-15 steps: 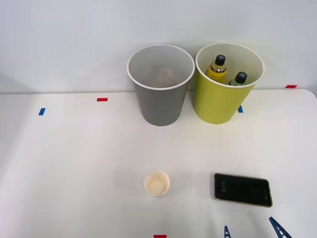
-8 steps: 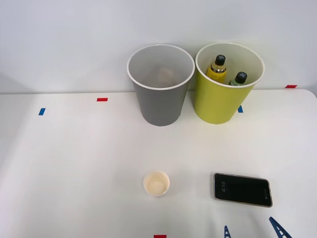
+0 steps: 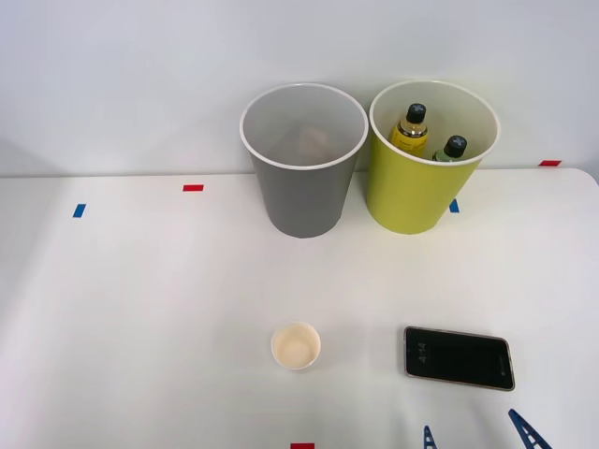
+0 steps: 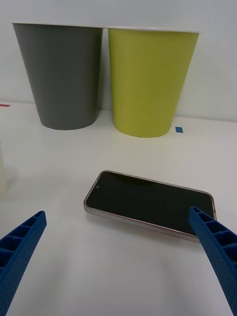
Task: Put cans in the gray bin, plastic bottles in the light green bin
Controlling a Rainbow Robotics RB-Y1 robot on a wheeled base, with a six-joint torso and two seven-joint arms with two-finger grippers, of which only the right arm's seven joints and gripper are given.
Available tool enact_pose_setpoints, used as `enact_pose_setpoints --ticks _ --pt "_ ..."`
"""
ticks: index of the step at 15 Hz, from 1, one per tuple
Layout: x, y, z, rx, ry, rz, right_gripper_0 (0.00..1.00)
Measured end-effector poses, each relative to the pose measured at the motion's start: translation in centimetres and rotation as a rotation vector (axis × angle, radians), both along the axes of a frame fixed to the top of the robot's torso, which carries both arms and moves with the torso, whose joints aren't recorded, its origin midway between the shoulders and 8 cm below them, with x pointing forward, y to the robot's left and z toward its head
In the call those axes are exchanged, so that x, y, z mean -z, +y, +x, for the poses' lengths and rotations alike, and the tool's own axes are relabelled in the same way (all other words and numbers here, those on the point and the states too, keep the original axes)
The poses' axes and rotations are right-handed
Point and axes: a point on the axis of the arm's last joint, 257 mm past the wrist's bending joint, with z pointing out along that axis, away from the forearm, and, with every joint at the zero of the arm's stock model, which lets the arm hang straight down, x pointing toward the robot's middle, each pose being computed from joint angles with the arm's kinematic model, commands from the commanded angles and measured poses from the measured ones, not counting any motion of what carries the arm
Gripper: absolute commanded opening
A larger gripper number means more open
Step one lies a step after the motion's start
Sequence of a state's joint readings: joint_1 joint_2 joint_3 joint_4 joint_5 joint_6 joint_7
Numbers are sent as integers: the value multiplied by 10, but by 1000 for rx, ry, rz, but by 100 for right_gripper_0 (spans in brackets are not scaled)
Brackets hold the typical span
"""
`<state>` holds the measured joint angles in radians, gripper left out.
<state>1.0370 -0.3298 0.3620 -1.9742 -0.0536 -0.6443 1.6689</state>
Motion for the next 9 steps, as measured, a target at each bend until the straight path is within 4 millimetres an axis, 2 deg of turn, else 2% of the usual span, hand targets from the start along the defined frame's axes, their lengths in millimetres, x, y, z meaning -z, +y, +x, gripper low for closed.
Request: enact_pose_setpoints --ticks 9 --pt "0 0 0 0 0 0 100"
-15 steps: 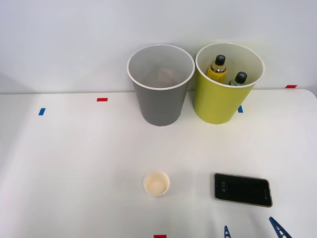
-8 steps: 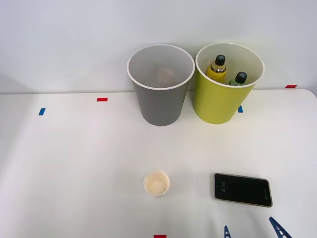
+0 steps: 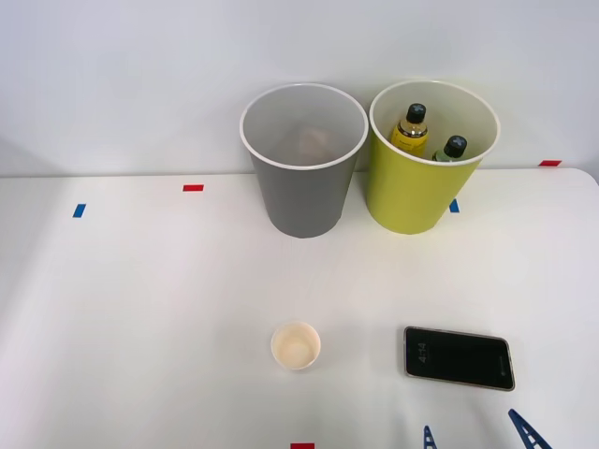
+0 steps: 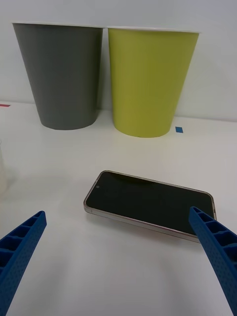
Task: Put cans in the gray bin, plastic bottles in the light green bin
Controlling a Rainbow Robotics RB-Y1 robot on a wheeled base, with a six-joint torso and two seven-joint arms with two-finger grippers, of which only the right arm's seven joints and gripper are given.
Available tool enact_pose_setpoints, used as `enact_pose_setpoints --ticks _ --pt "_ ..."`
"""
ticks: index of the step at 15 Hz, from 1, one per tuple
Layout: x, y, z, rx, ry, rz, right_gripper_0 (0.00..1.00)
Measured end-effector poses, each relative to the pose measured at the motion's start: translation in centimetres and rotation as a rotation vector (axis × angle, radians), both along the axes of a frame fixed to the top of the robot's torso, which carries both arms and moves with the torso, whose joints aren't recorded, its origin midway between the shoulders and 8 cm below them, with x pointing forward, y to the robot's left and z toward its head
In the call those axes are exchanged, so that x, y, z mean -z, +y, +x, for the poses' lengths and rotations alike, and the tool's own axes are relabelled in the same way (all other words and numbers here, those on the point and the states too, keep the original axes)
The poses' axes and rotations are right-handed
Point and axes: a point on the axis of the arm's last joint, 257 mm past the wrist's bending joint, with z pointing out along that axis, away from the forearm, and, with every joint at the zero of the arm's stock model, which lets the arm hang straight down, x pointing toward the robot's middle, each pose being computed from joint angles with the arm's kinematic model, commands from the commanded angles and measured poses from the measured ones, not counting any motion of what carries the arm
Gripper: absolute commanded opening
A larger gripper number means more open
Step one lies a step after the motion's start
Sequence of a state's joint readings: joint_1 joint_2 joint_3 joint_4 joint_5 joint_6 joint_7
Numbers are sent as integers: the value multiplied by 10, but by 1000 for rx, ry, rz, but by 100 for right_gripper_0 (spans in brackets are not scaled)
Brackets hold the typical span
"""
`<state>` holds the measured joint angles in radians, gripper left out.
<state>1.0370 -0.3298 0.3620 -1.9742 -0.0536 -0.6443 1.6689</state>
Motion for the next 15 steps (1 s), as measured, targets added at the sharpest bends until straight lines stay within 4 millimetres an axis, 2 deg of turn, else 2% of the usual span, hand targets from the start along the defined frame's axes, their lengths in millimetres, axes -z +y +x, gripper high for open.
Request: enact_pose_setpoints --ticks 15 --pt "0 0 0 0 0 0 100"
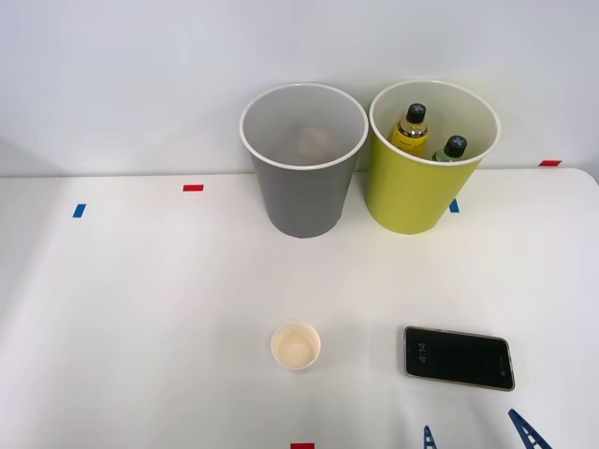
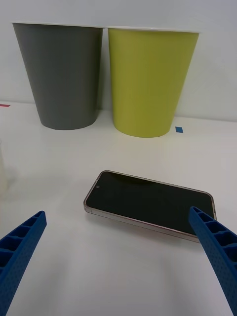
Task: Put cans in the gray bin, plastic bottles in the light green bin
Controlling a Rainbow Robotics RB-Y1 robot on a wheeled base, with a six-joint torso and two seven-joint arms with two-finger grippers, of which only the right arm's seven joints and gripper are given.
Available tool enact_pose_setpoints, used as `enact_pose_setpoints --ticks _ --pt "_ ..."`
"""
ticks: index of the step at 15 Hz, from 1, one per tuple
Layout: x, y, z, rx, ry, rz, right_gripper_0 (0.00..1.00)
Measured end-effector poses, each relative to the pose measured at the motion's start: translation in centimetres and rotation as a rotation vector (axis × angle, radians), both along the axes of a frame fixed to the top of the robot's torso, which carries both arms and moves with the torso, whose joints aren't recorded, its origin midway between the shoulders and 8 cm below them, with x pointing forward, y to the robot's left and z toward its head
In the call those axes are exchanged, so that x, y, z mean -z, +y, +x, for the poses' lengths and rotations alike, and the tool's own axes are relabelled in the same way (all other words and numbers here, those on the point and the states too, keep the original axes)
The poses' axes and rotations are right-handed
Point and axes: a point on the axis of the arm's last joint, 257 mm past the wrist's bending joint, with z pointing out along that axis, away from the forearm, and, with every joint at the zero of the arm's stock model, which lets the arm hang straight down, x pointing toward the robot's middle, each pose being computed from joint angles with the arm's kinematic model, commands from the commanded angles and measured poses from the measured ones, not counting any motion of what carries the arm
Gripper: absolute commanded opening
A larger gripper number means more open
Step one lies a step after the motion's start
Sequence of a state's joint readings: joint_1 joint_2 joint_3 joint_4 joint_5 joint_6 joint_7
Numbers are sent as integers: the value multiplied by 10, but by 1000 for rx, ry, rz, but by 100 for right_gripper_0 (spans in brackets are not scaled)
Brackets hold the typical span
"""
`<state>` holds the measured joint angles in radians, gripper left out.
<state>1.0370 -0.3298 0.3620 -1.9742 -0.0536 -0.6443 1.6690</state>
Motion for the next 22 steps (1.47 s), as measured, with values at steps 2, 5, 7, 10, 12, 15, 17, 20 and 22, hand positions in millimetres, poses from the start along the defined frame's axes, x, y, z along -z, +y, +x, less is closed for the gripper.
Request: enact_pose_setpoints --ticks 2,5,7,10,12,15,17,20,22 --pt "0 0 0 0 0 0 100" --pt "0 0 0 0 0 0 100" --pt "0 0 0 0 0 0 100" --pt "0 0 0 0 0 0 100" --pt "0 0 0 0 0 0 100" --pt "0 0 0 0 0 0 100" --pt "0 0 0 0 0 0 100" --pt "0 0 0 0 0 0 100" --pt "0 0 0 0 0 0 100"
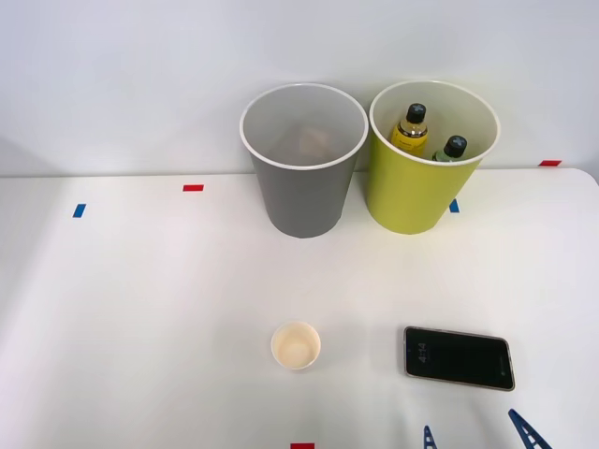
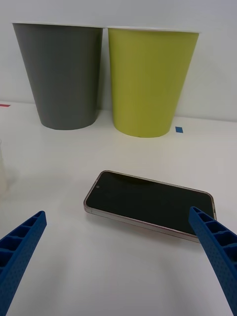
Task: Put cans in the gray bin, plastic bottles in the light green bin
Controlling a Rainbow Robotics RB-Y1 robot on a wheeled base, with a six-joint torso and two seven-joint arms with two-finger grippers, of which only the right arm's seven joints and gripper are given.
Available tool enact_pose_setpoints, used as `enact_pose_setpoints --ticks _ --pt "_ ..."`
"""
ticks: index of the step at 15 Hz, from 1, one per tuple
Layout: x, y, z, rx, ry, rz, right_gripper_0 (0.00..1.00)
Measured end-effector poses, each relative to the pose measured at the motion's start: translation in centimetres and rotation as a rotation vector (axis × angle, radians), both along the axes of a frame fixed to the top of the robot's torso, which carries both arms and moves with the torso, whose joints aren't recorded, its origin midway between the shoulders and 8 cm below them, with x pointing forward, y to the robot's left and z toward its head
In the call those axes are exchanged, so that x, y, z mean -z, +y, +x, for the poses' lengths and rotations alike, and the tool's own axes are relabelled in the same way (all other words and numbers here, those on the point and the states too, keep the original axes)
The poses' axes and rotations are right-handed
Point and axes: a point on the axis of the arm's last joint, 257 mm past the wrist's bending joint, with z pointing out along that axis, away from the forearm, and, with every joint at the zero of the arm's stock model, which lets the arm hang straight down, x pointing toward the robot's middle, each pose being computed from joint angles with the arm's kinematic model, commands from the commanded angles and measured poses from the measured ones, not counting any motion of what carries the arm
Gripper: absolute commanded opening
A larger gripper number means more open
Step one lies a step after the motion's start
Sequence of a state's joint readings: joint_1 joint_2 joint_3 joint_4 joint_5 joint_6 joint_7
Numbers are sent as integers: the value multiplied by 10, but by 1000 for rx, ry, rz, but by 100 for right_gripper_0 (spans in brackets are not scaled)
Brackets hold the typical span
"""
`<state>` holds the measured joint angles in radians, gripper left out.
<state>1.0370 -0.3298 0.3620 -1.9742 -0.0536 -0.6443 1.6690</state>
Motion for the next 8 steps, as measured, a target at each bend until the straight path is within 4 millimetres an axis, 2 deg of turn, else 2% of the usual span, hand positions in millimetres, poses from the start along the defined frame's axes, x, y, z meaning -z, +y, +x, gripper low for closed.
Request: enact_pose_setpoints --ticks 8 --pt "0 0 0 0 0 0 100"
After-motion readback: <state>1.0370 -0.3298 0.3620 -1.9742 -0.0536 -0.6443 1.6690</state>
